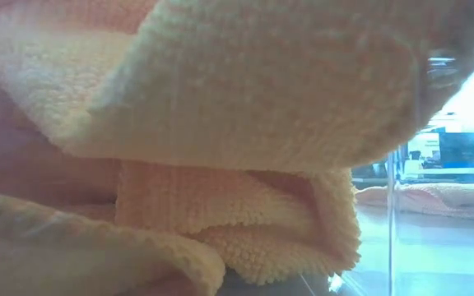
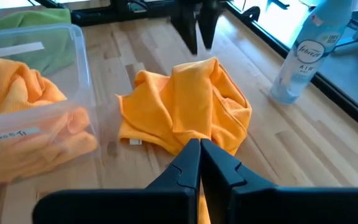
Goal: Sort microfiber towel by color & place in baskets
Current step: Put the yellow towel into the left transparent bin
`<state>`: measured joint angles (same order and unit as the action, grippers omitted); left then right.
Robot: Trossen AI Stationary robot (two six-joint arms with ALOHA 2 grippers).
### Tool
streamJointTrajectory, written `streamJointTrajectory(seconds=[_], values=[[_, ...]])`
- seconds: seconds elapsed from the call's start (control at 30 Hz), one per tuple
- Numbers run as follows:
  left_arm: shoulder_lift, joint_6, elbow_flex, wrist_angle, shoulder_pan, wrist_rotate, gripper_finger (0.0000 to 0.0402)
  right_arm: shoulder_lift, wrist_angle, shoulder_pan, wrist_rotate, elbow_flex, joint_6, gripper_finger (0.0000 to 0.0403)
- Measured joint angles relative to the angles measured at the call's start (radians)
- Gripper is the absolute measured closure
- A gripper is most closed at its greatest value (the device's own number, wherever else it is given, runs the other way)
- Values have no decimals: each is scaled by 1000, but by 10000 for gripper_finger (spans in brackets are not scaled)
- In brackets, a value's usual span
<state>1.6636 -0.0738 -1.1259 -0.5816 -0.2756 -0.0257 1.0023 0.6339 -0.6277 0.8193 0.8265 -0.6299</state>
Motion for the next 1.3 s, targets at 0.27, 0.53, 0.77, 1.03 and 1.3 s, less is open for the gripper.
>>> streamJointTrajectory(seconds=[0.27, 0.53, 0.77, 1.03, 1.3], values=[[124, -16, 0, 17, 10, -27, 262, 0, -3, 0, 5, 0, 1, 396], [63, -20, -1, 18, 23, -14, 391, 0, 15, 0, 7, 0, 2, 396], [-135, -79, -1, 5, 25, 47, 400, 0, 27, 0, 6, 0, 2, 396], [-417, -169, -2, 54, 91, 125, 401, 0, 27, 0, -15, 0, 2, 396], [-541, -231, -17, 189, 228, 190, 401, 0, 27, 0, -15, 0, 2, 396]])
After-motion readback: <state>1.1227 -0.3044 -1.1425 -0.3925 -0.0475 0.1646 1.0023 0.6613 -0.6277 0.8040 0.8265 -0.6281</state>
